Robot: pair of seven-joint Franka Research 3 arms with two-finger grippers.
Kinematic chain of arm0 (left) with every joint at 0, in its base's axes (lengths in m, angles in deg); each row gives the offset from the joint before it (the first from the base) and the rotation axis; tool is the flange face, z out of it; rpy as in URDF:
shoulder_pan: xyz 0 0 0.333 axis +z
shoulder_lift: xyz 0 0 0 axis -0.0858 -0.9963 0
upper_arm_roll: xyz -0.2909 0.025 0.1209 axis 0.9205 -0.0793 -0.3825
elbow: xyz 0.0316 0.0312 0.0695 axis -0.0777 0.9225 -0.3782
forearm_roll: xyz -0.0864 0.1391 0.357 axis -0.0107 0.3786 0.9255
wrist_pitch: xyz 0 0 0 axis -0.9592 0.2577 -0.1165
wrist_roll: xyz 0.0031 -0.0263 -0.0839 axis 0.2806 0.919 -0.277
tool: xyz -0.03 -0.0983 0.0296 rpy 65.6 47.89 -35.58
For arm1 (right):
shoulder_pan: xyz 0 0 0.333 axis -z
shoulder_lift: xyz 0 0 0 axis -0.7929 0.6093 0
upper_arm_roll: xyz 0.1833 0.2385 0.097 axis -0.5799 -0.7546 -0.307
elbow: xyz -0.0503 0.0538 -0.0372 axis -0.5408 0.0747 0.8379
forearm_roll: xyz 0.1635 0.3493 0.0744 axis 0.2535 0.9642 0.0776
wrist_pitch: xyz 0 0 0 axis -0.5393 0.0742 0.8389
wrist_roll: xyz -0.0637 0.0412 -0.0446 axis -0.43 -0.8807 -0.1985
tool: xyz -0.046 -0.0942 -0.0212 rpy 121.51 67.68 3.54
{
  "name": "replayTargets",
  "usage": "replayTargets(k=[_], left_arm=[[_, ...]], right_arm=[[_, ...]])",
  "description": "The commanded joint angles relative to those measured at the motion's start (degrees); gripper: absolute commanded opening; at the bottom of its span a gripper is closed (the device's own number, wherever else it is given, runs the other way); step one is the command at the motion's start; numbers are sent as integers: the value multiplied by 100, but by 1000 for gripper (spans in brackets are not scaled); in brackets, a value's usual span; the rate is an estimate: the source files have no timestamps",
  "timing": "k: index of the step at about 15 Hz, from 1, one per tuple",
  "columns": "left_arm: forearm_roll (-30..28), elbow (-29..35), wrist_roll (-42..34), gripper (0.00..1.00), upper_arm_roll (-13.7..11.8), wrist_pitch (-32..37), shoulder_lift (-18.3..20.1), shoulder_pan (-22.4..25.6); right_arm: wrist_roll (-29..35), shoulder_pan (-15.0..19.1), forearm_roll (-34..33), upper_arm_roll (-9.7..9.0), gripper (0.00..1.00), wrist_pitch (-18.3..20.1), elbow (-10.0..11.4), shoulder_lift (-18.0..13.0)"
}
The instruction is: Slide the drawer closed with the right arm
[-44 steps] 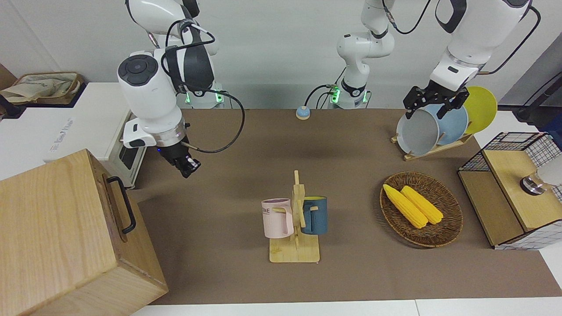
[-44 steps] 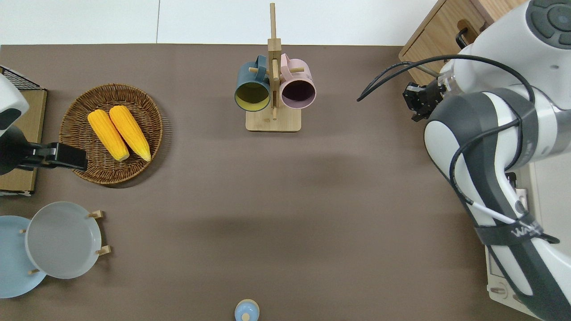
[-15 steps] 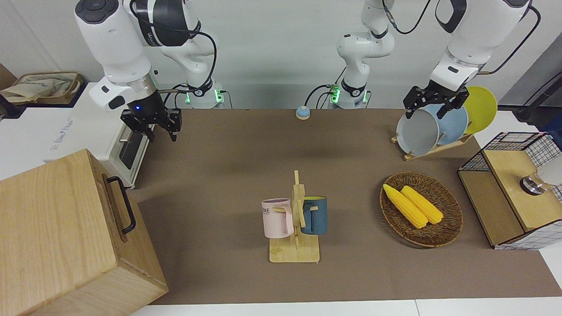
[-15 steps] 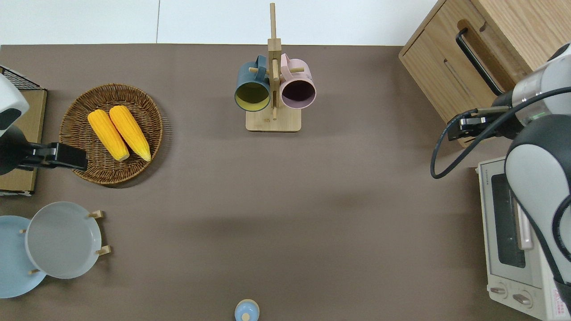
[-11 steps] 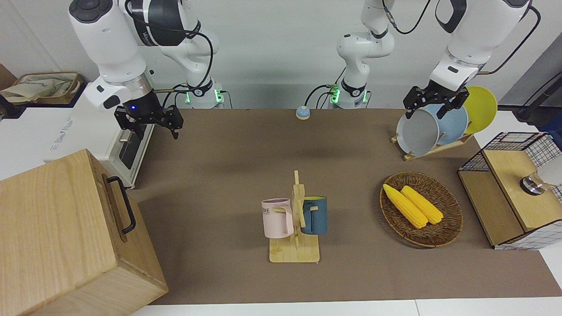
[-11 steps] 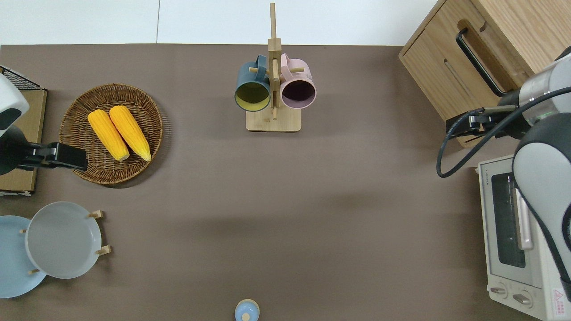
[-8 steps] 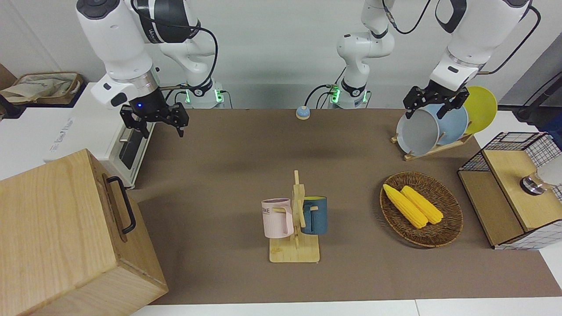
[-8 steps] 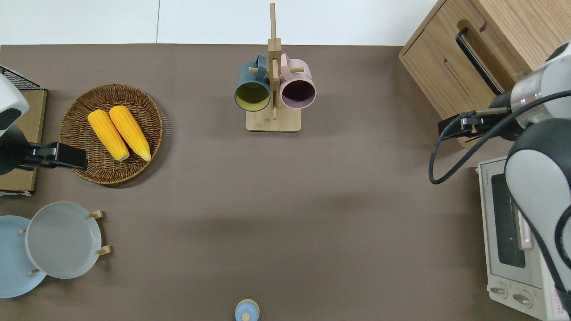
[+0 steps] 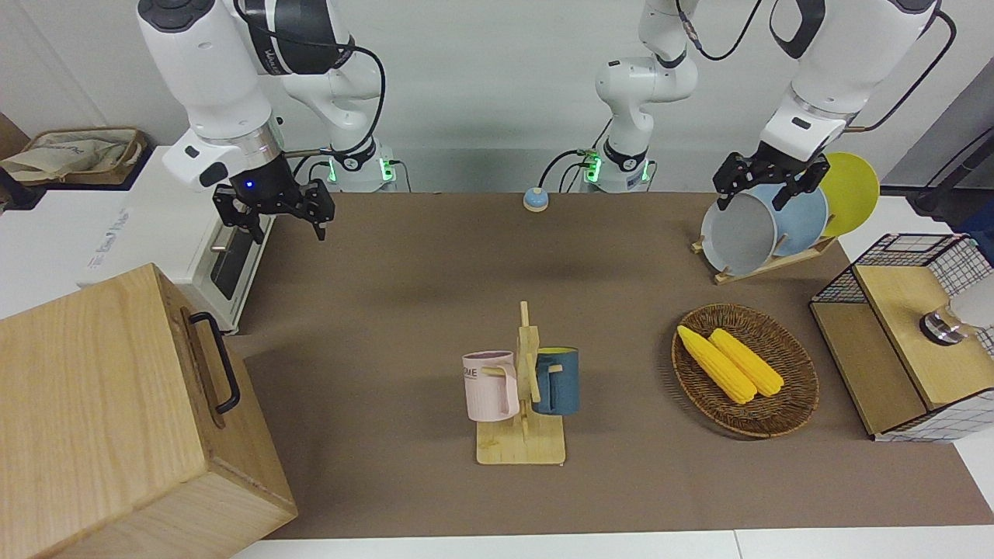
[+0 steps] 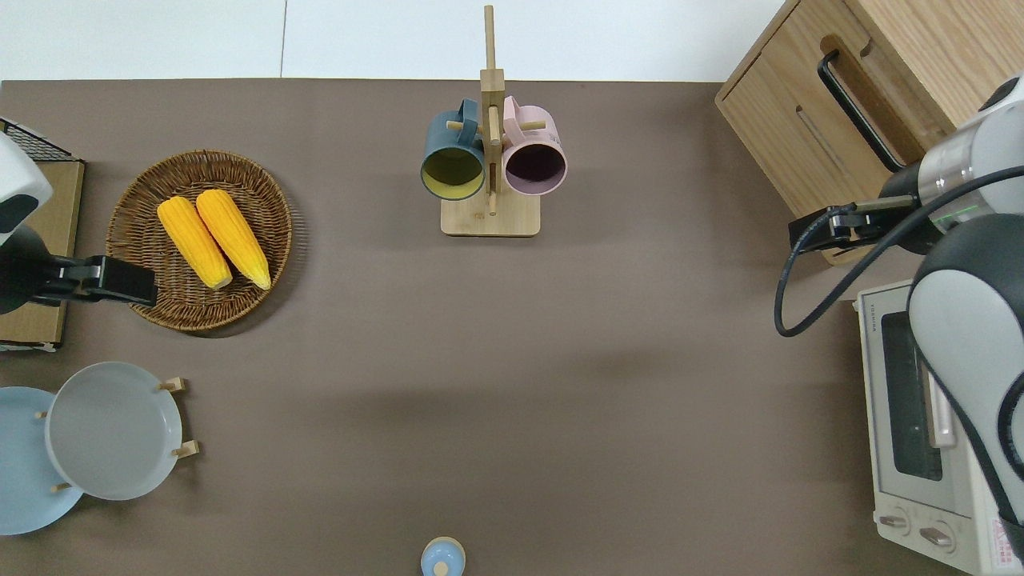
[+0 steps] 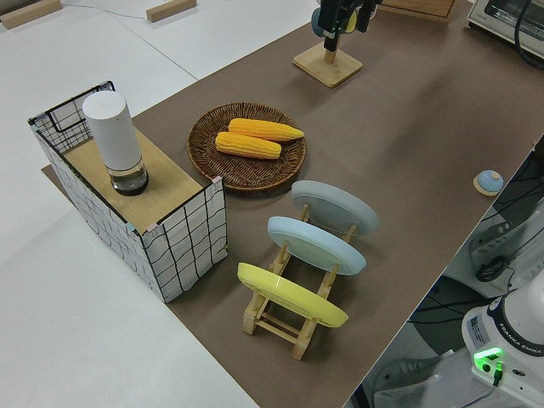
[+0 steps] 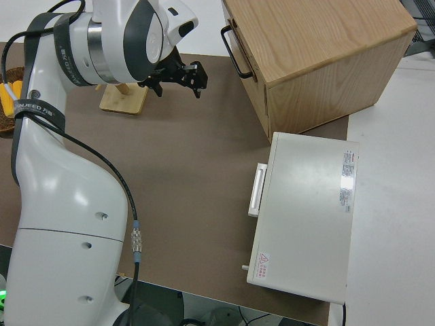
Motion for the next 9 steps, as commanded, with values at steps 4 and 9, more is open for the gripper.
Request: replayTargets(k=[4, 9], left_arm=[[98, -149, -56, 993, 37, 113, -65, 22], [98, -140, -56, 993, 37, 113, -65, 22]], right_arm=[[-172, 90, -81, -87, 985, 317, 6, -36], [-198, 108, -169, -87, 985, 590, -205, 26]])
